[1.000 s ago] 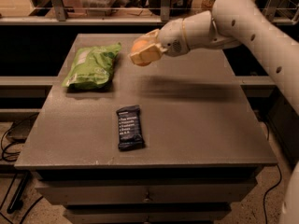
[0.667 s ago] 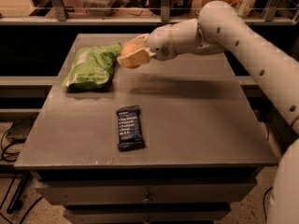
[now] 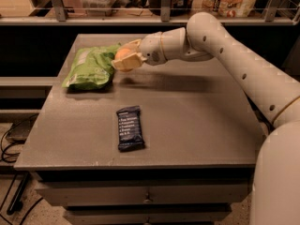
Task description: Move orange near green rice chip bag
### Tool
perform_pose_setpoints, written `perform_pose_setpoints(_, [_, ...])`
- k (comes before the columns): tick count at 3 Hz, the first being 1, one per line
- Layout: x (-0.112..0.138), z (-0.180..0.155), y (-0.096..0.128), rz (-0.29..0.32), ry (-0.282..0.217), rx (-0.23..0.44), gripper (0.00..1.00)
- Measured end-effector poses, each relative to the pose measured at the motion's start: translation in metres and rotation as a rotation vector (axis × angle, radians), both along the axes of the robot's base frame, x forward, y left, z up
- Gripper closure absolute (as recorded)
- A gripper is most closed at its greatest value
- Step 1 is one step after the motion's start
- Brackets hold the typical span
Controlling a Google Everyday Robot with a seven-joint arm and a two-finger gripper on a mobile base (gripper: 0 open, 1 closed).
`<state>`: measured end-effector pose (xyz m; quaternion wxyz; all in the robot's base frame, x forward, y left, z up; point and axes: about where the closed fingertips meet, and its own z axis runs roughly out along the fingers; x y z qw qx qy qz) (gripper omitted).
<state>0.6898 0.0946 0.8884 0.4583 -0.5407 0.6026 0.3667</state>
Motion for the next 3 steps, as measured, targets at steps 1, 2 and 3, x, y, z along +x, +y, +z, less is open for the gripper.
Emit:
perform_pose_setpoints(1, [0.0057, -0.0070, 0.0077, 0.004, 0.010, 0.015, 0.13])
perform_pose_setpoints(2, [0.0078, -0.0094, 0.0087, -0.004, 0.021, 0.016, 0.00])
perform_pose_setpoints(3, [0.0078, -0.0094, 0.0088, -0.004, 0.021, 0.016, 0.00])
